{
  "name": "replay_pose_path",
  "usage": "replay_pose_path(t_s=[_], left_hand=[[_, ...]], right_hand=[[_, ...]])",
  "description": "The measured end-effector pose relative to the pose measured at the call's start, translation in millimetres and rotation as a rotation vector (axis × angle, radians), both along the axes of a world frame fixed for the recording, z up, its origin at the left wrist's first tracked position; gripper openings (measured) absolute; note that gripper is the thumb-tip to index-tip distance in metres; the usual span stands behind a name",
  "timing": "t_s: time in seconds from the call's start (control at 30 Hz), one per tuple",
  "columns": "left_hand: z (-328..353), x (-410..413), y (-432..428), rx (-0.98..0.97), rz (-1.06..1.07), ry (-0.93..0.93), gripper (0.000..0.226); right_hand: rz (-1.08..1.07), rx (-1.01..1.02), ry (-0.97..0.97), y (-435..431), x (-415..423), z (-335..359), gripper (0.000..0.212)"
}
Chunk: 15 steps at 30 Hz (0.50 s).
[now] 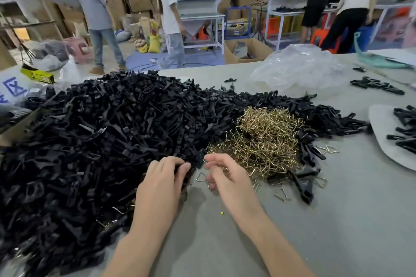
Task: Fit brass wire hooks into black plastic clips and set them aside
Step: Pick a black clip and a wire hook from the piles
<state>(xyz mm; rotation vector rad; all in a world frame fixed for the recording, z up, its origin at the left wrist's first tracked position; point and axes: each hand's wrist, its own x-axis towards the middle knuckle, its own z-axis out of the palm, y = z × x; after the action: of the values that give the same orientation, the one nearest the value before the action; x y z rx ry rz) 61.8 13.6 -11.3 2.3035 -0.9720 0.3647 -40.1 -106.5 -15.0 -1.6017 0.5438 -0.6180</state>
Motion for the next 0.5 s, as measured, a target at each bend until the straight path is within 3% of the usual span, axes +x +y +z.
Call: replay_pose_path(t_s=[0.23,0.37,0.5], left_hand=[[-3.3,3.6,4.9,-0.177,-0.009,0.047,0.024],[7.7,-1.6,7.3,-0.382,-0.016,0.129,0.009],[23.0,-21.3,-0.7,-0.636,-0.004,0.265,0.011]], right_hand=[[0.042,-0.216,0.054,6.8,-6.7,0.9,0.027],[0.1,-0.128,0.007,10.9,-9.6,8.4,0.026],[0.329,0.084,-0.04,20.8,-7.4,15.0,0.022]])
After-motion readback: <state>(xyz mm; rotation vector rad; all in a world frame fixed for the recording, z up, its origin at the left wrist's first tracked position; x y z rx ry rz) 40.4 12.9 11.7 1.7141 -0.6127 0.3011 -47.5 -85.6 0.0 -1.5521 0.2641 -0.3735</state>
